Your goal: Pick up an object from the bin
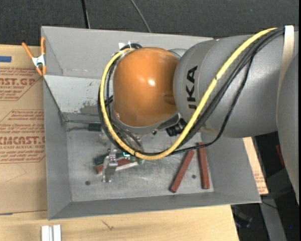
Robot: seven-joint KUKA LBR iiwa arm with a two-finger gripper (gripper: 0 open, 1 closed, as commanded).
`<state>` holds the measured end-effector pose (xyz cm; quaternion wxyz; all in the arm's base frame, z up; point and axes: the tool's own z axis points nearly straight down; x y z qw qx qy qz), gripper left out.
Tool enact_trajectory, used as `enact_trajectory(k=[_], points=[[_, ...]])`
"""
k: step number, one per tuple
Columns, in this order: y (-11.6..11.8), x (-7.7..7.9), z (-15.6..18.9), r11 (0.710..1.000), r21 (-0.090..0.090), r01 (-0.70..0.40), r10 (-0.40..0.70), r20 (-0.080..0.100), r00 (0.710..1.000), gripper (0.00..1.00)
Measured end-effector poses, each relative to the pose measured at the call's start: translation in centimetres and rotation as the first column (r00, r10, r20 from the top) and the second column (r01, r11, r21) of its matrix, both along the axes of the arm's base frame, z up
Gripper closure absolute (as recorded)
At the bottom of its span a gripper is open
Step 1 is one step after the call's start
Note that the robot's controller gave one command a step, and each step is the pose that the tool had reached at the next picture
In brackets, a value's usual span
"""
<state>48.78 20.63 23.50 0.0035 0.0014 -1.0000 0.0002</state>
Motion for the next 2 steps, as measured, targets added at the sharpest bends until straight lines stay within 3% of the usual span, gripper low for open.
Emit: enact_trajectory(k=[1,2], points=[[-0.11,0.2,0.39,1.0,0.002,0.002,-0.002,0.008,1.0,1.0],[-0.1,0.2,0.39,1.0,0.002,0.002,-0.002,0.008,1.0,1.0]])
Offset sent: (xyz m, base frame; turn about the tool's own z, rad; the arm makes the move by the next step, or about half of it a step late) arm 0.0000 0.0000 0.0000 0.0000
